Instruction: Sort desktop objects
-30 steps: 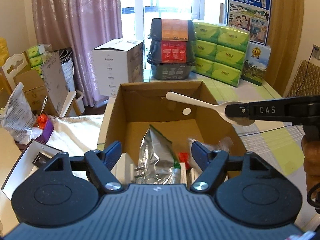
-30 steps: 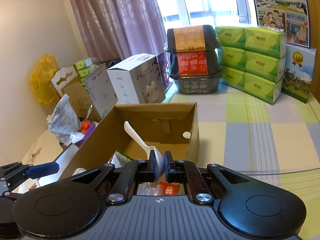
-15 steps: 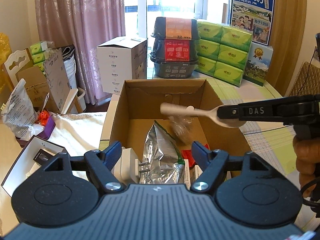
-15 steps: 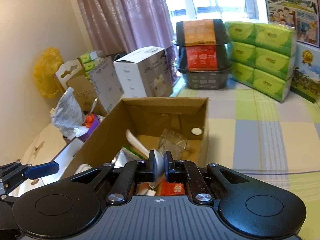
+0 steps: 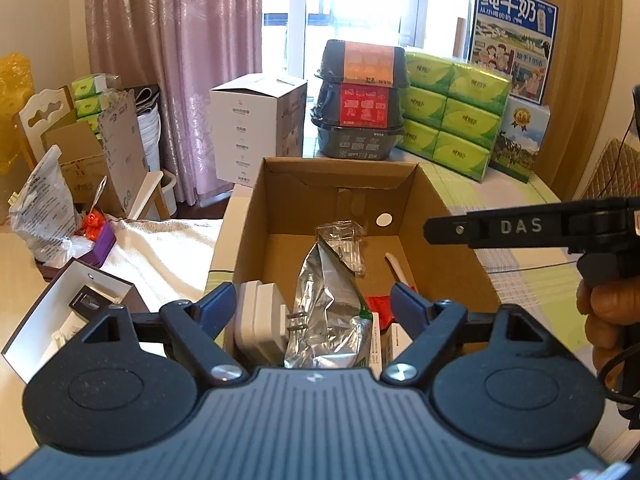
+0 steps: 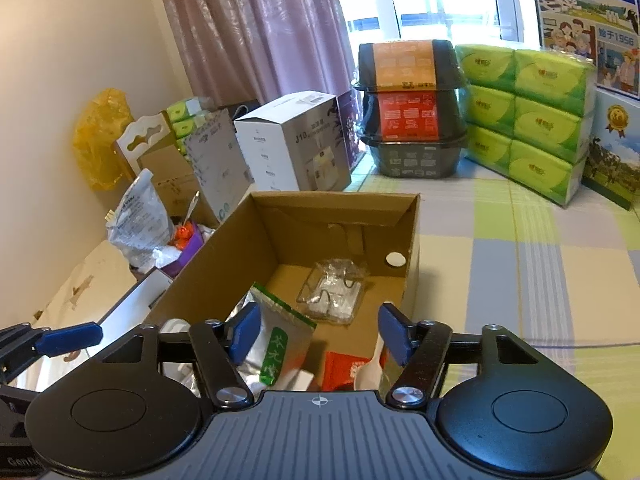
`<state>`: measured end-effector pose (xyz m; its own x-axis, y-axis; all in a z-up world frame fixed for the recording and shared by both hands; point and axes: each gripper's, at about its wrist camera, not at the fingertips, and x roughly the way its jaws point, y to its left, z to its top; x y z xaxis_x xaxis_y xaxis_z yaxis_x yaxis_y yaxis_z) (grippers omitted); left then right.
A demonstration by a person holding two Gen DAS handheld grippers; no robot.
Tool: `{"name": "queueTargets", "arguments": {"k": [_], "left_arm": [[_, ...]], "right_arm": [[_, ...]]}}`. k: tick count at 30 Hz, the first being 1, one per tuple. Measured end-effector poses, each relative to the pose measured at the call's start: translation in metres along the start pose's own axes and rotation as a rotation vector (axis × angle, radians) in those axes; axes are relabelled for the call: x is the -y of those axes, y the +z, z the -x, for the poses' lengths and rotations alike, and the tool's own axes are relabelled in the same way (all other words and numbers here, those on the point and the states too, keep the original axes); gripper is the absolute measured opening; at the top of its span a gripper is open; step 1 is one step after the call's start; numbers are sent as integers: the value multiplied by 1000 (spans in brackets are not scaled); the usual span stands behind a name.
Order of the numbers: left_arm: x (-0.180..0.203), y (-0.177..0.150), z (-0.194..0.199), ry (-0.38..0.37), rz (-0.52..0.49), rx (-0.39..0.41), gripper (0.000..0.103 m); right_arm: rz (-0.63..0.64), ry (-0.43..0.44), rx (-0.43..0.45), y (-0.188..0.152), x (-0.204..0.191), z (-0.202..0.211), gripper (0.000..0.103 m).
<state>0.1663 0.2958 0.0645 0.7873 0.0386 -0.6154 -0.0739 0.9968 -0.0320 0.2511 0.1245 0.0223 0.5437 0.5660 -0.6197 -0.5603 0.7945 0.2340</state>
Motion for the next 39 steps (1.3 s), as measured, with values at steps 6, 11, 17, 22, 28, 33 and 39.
{"name": "queueTargets", "arguments": {"k": [6, 11, 17, 22, 28, 33, 39], "left_arm": [[-5, -7, 32, 23, 21, 15, 97], [-3, -20, 64, 46, 37, 46, 101], [7, -35, 94, 79, 45, 46, 102], [13, -46, 116, 100, 52, 17, 102], [22, -61, 142, 114, 90, -25, 102], [32, -78, 162, 140, 96, -54, 102], [51, -98, 179, 132, 101, -71, 102]], "right_arm": [[-17, -27, 33, -7, 2, 38, 89], [-63, -62, 33, -22, 9, 72, 98], [-37, -48, -28, -56, -5, 102, 101], [-36, -45, -53, -76, -16, 124, 101], [-43, -32, -95, -95, -28, 149, 101], [-21, -73, -91, -110, -30, 174, 101], [-30, -140, -110, -134, -16, 202, 101]]}}
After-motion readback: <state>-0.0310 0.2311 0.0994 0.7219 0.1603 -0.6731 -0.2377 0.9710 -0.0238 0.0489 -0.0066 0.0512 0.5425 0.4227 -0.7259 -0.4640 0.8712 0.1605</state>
